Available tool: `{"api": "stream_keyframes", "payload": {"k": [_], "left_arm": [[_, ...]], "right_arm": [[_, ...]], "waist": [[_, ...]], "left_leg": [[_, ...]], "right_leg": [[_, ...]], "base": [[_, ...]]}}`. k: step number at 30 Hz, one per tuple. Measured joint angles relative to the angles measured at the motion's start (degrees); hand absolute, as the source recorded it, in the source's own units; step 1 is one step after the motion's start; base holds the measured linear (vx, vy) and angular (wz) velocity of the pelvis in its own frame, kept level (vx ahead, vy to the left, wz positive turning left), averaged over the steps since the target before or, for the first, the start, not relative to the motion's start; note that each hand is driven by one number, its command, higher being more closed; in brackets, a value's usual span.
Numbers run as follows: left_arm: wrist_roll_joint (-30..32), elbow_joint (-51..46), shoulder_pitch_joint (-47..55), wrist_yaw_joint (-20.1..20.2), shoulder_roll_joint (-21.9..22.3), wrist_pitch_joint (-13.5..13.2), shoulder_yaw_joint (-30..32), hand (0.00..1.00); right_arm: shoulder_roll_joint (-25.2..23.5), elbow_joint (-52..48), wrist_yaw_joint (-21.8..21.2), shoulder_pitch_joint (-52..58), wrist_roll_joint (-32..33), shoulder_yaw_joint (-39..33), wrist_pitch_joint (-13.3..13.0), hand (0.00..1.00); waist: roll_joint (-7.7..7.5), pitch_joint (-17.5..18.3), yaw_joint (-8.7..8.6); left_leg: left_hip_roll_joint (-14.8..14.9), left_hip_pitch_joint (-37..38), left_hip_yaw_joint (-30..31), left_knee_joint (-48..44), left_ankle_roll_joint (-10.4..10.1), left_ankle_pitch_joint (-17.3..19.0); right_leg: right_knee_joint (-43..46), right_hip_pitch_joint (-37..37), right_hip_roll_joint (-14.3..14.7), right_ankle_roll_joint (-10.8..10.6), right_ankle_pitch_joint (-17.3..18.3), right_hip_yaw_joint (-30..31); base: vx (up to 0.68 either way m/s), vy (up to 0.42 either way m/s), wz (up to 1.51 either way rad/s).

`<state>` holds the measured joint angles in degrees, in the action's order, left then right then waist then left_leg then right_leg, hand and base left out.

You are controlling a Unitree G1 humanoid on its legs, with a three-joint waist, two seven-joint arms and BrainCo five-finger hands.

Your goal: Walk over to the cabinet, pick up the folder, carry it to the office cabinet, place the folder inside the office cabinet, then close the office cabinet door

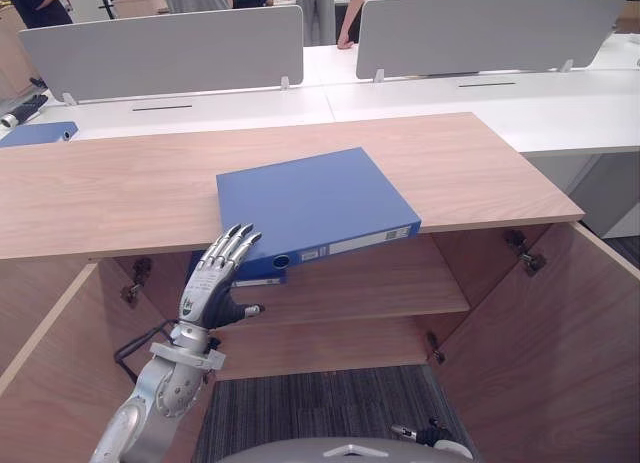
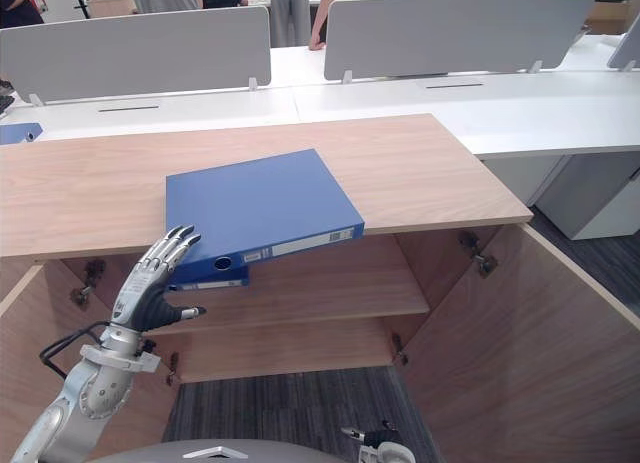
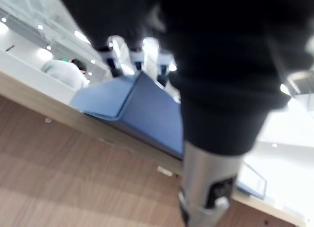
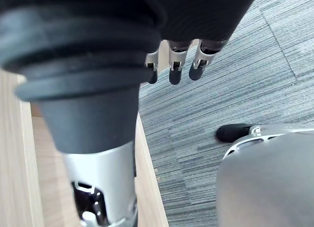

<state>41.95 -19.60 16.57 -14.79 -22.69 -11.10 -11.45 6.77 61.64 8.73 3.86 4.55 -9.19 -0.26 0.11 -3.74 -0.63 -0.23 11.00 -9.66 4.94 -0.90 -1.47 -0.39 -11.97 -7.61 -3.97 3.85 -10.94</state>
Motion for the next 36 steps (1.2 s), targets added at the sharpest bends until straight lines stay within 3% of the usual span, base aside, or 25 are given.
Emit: {"api": "stream_keyframes", "payload": {"k": [14, 36], "left_arm": [[1.6, 0.0, 0.2, -3.8, 5.7, 2.1, 0.2, 0.0], [4.1, -2.3, 0.1, -3.5, 5.5, 1.8, -2.3, 0.0]], "right_arm": [[0.0, 0.0, 0.0, 0.2, 0.8, 0.1, 0.0, 0.0], [0.4, 0.3, -0.7, 0.6, 0.8, 1.9, 0.1, 0.0]], "waist": [[0.03, 0.2, -0.21], [0.06, 1.8, -1.47]], "left_leg": [[0.0, -0.1, 0.0, 0.0, 0.0, 0.0], [0.1, -0.4, -0.2, 0.0, -0.1, 0.1]], "right_leg": [[0.0, 0.1, 0.0, 0.0, 0.0, 0.0], [-0.1, 0.5, 0.0, 0.0, 0.0, 0.3]], "base": [[0.0, 0.0, 0.0], [0.0, 0.0, 0.0]]}}
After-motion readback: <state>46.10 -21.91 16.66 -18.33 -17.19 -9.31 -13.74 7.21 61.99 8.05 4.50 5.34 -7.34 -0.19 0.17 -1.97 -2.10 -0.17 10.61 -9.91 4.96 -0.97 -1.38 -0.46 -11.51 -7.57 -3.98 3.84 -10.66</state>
